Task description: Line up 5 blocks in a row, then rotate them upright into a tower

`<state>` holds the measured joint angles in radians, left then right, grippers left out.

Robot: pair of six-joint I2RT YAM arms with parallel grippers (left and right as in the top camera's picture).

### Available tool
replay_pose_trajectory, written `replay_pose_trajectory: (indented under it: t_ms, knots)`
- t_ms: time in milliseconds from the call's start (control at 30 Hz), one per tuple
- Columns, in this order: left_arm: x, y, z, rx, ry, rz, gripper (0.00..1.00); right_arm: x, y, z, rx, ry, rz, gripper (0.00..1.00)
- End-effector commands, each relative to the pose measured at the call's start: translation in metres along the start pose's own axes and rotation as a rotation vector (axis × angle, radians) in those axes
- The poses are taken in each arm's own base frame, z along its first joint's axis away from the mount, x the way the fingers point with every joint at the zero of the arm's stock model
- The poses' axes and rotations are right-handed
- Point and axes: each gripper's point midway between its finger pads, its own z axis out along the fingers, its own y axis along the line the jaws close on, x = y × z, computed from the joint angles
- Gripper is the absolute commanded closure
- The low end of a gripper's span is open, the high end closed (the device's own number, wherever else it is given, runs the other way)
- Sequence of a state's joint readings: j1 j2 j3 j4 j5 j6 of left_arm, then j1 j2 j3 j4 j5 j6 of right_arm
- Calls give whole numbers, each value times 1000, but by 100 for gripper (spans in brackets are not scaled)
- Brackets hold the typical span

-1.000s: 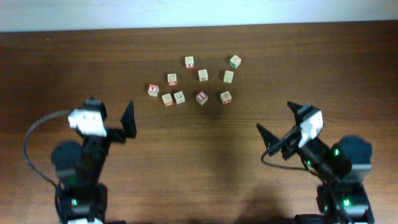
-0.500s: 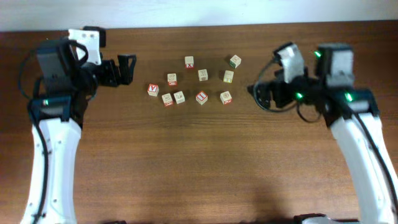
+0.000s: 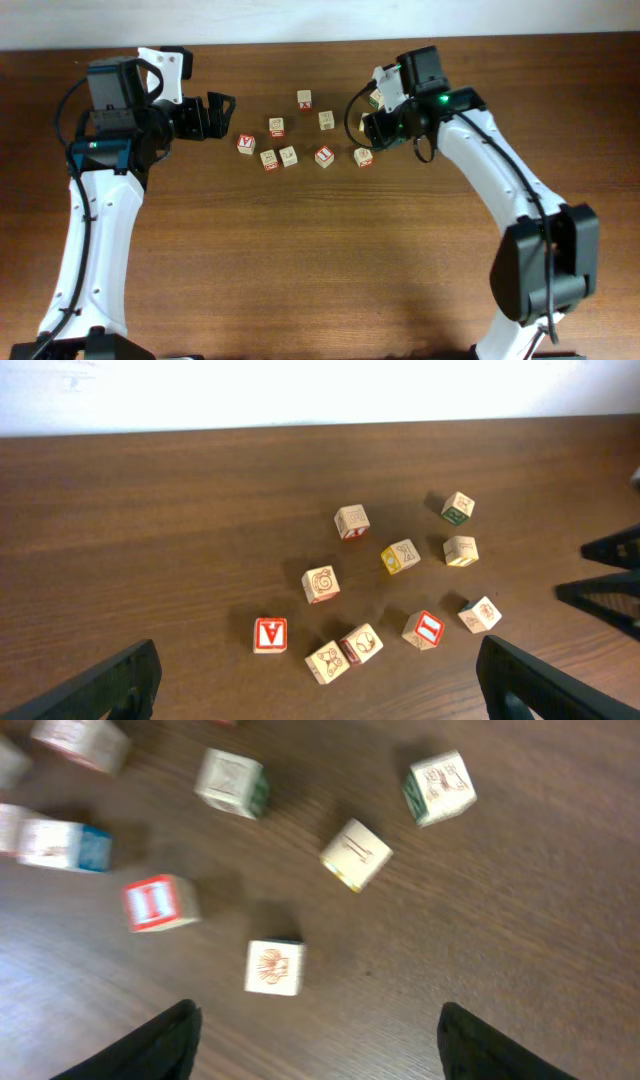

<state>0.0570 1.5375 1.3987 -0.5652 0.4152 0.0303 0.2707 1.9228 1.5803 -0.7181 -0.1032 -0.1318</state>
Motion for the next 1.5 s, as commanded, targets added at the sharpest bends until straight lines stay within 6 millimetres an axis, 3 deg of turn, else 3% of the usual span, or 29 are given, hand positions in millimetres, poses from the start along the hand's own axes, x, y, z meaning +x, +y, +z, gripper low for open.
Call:
replay_pose_trajectory:
  t_ms: [0, 200, 333, 467, 533, 600, 800, 933, 1000, 1067, 1167, 1200, 1300, 1467]
  knots:
    - [-6, -1, 0, 7, -12, 22, 1, 0, -3, 20, 95, 22, 27, 28]
    - [-6, -1, 0, 7, -12, 22, 1, 11, 11, 69, 92, 61, 115, 41]
    - [-6, -1, 0, 7, -12, 22, 1, 23, 14, 100, 99, 89, 119, 41]
    - [-6, -1, 0, 7, -12, 22, 1, 28, 15, 108, 95, 103, 124, 43]
    - [-6, -1, 0, 7, -12, 22, 1, 34, 15, 111, 96, 123, 142, 52]
    - [-6, -1, 0, 7, -12, 22, 1, 36, 15, 110, 96, 130, 143, 58]
    - [-6, -1, 0, 7, -12, 22, 1, 61, 16, 104, 122, 231, 309, 58]
    - [-6, -1, 0, 7, -12, 22, 1, 61, 12, 104, 143, 225, 316, 59]
    - [-6, -1, 0, 7, -12, 22, 1, 59, 7, 102, 174, 218, 312, 71]
    - [-6, -1, 0, 7, -12, 22, 1, 58, 8, 89, 175, 236, 320, 78]
    - [-6, -1, 0, 7, -12, 22, 1, 54, 10, 42, 190, 279, 402, 79]
    - [-6, -1, 0, 7, -12, 22, 1, 57, 14, 27, 177, 303, 408, 79]
    - [-6, -1, 0, 7, -12, 22, 1, 74, 29, 15, 121, 389, 416, 78]
    - [-6, -1, 0, 7, -12, 22, 1, 120, 35, 37, 134, 478, 421, 77]
